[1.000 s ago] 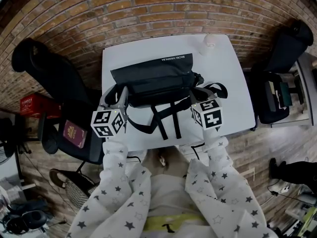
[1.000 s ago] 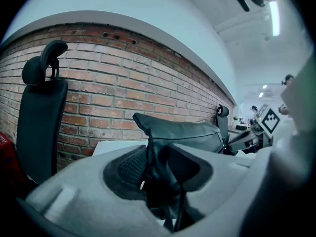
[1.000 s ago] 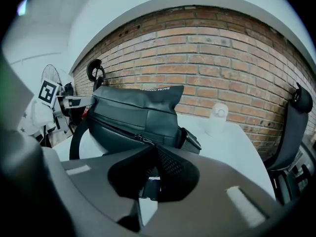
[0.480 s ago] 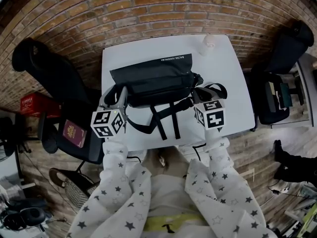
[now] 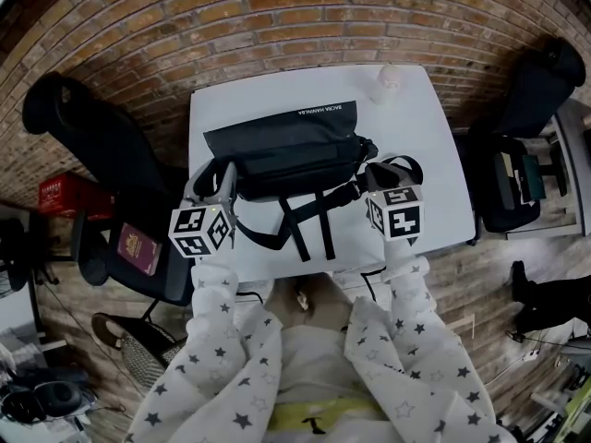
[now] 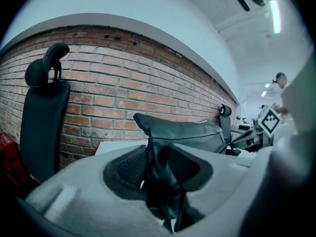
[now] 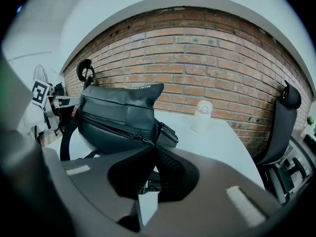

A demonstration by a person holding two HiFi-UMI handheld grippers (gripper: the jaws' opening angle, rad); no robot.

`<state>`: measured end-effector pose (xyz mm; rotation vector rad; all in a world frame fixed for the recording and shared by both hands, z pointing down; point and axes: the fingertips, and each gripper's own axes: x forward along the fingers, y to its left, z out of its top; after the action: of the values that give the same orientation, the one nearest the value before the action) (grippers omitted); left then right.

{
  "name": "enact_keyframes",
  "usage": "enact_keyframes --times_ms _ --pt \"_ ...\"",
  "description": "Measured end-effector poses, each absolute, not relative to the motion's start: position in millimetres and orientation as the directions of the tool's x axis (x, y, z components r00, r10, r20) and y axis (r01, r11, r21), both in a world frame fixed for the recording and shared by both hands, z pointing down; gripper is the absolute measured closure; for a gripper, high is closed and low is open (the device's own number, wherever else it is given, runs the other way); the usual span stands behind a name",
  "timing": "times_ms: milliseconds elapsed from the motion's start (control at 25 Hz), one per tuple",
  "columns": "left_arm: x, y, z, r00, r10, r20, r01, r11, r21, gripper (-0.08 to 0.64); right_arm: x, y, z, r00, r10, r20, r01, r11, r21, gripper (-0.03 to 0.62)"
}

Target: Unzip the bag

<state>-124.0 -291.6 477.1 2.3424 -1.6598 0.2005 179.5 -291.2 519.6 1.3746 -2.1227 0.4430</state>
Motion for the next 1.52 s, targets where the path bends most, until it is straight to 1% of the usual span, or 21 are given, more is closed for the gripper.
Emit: enact_keyframes --times_ms 200,440,480,560,760,840,920,960,1080,1240,1520 --pt "-126 -291 478 0.334 -0.906 0.261 -0.942 -0.309 0.133 0.423 179 -291 522 -0.314 -0.724 0.615 -0.91 0.413 0.021 0.577" --pt "-124 -291 479 0.324 -0.912 0.251 -0.943 -0.289 0.165 0.42 176 -285 527 -0.402 -0.692 0.6 -0.881 0.47 -0.049 0.569" --pt "-122 -291 479 0.324 -0.913 0.249 -0.942 -0.288 0.171 0.42 176 -285 526 -0.417 -0.694 0.587 -0.878 0.475 -0.062 0.554" --pt "-120 -291 478 0.331 -0.911 0.246 -0.939 -0.291 0.184 0.42 176 -285 523 -0.443 -0.701 0.559 -0.872 0.483 -0.086 0.476" --pt "-121 -282 474 0.338 -0.91 0.24 -0.934 -0.294 0.201 0.417 170 -287 512 -0.478 -0.713 0.513 -0.855 0.512 -0.086 0.468" --pt "-122 -277 469 0.329 -0.916 0.23 -0.938 -0.288 0.195 0.417 170 -289 505 -0.489 -0.725 0.486 -0.852 0.516 -0.089 0.48" --pt "-123 -270 464 0.319 -0.922 0.219 -0.941 -0.28 0.191 0.421 169 -289 495 -0.505 -0.734 0.454 -0.846 0.525 -0.092 0.515" --pt "-124 -267 461 0.314 -0.925 0.215 -0.942 -0.277 0.187 0.433 168 -289 491 -0.514 -0.738 0.437 -0.842 0.532 -0.093 0.525" --pt "-125 -256 455 0.31 -0.93 0.195 -0.944 -0.277 0.182 0.472 165 -288 477 -0.536 -0.751 0.385 -0.833 0.545 -0.097 0.581" --pt "-117 -247 445 0.326 -0.928 0.18 -0.939 -0.295 0.179 0.554 160 -287 458 -0.568 -0.754 0.329 -0.816 0.567 -0.11 0.583" --pt "-111 -237 426 0.365 -0.916 0.166 -0.925 -0.338 0.173 0.561 149 -281 425 -0.595 -0.776 0.211 -0.804 0.572 -0.164 0.584"
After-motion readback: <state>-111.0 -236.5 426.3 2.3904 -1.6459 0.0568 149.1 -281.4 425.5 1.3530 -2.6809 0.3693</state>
